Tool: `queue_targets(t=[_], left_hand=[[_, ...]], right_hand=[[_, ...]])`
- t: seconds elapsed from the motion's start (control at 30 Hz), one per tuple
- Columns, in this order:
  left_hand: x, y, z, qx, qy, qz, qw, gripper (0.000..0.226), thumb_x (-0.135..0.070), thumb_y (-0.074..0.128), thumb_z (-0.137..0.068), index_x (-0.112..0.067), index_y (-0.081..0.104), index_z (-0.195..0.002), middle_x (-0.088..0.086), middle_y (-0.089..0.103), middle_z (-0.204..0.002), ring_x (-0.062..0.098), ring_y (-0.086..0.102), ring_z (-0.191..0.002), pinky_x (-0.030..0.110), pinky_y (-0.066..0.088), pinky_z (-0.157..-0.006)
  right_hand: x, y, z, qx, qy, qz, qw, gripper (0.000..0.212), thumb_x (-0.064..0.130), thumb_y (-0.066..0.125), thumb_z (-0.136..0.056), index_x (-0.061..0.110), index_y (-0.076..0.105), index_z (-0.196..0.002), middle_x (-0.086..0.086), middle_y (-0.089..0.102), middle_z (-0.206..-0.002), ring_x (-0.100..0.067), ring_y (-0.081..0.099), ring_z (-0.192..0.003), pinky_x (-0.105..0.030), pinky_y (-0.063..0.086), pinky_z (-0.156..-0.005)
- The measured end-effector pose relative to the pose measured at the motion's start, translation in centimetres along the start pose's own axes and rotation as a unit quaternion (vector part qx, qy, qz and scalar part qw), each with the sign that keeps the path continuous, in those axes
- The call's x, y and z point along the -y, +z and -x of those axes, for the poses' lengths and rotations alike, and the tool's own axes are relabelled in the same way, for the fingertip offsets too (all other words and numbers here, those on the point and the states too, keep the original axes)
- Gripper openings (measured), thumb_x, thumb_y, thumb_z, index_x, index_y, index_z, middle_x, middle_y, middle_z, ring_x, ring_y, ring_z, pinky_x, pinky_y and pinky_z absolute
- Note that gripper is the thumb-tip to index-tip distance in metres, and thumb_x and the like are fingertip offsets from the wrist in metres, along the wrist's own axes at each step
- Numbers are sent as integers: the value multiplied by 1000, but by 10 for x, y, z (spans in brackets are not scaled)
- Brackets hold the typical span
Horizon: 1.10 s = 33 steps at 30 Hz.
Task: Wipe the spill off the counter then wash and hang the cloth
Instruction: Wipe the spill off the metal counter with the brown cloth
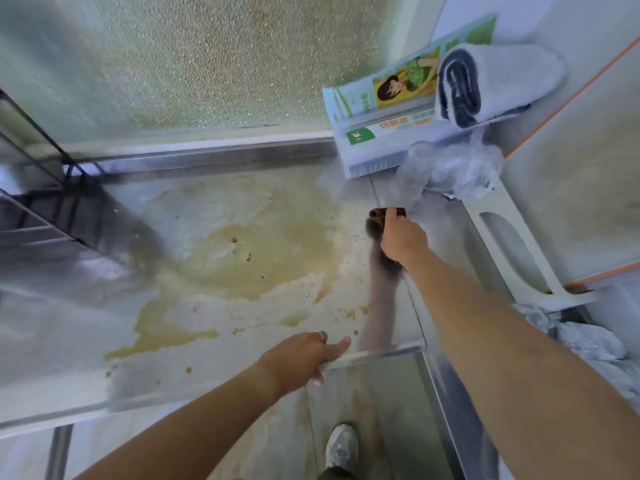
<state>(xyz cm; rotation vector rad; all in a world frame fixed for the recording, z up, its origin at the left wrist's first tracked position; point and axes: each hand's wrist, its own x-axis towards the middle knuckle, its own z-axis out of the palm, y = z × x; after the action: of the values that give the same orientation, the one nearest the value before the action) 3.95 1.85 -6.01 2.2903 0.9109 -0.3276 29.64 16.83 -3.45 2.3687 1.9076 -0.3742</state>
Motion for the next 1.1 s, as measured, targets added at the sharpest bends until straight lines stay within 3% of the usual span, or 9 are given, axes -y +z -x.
queue_targets(t=[0.2,0.57,0.8,0.93,1.0,1.1], left_hand=[[0,1,1,0,4,3,1000,76,-7,62,-96,-34,26,-158,11,53,-113,30,58,-101,39,47,-90],[-11,3,15,-26,-5,-28,999,76,-11,63,-98,-29,22,-160,16,47,-126,35,57,-107,42,48,-94],[-21,6,41,-73,-30,-60,995,77,11,43,-95,-22,21,-160,21,34,-146,36,41,-128,40,46,-100],[-14,1,61,-96,-45,-86,991,61,11,44,-93,-16,35,-146,16,38,-139,34,45,-124,42,50,-88],[-7,2,66,-103,-64,-75,990,39,5,47,-97,-13,41,-131,12,44,-129,30,49,-117,40,53,-85],[1,7,67,-116,-77,-66,988,29,2,50,-99,-11,42,-124,9,49,-124,26,51,-110,35,50,-86]], right_hand=[[-2,2,19,-1,18,-9,1000,42,12,53,-96,7,38,-135,-21,61,-119,-42,63,-106,-47,51,-85],[-29,20,129,25,54,-6,998,34,15,48,-98,9,38,-130,-18,62,-113,-41,64,-99,-41,43,-75],[-46,23,179,110,85,-20,990,39,16,45,-101,9,34,-137,-20,65,-112,-37,64,-97,-41,46,-75],[-29,22,192,-23,84,-135,987,12,20,44,-104,11,40,-112,-15,67,-97,-31,62,-76,-45,54,-67],[-9,27,196,-60,83,-157,982,15,21,45,-104,11,41,-113,-15,63,-103,-37,66,-85,-46,54,-68],[19,43,196,-70,100,-151,981,24,18,49,-102,6,43,-122,-16,55,-116,-41,66,-94,-45,53,-72]])
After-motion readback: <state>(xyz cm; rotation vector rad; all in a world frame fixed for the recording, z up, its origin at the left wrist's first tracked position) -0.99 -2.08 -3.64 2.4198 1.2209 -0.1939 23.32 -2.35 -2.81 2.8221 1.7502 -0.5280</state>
